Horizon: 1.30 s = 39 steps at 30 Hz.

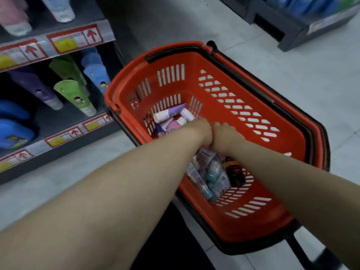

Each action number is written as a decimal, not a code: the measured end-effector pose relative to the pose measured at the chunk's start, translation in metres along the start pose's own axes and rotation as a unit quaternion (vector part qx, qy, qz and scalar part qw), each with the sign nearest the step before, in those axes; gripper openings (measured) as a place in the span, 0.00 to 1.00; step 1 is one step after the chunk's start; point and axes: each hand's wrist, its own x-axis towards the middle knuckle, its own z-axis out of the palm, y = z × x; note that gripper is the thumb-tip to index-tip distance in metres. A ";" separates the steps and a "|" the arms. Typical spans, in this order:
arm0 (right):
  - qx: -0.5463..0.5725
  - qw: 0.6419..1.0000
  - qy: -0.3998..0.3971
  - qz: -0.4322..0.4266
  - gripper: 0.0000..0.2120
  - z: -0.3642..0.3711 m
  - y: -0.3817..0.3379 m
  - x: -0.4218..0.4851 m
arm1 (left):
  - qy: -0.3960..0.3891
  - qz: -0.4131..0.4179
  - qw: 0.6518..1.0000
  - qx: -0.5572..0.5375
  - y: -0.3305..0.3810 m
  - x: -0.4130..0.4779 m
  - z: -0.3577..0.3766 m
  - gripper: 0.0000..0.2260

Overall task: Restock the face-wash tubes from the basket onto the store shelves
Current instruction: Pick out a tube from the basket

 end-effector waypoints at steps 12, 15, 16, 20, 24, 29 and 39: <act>0.140 0.930 -0.246 0.235 0.21 0.038 0.042 0.001 | -0.187 0.007 0.982 0.002 0.007 0.034 0.062 0.08; 0.230 0.886 -0.328 0.234 0.16 0.033 0.038 -0.002 | -0.175 -0.015 0.983 -0.052 0.007 0.035 0.061 0.12; 0.273 0.866 -0.336 0.249 0.15 0.033 0.034 -0.004 | -0.175 -0.026 0.981 -0.074 0.007 0.036 0.060 0.13; 0.468 0.784 -0.295 0.281 0.05 0.038 0.023 0.002 | -0.163 -0.081 0.967 -0.177 0.004 0.032 0.046 0.18; 0.446 0.803 -0.291 0.267 0.16 0.036 0.023 0.003 | -0.222 -0.133 0.925 -0.278 0.001 0.026 0.042 0.18; 0.360 0.865 -0.290 0.193 0.22 0.055 0.016 -0.004 | -0.239 -0.136 0.920 -0.280 0.001 0.027 0.047 0.17; 0.666 0.721 -0.125 0.142 0.08 0.016 0.010 -0.009 | -0.109 -0.196 0.859 -0.461 -0.003 0.032 0.033 0.18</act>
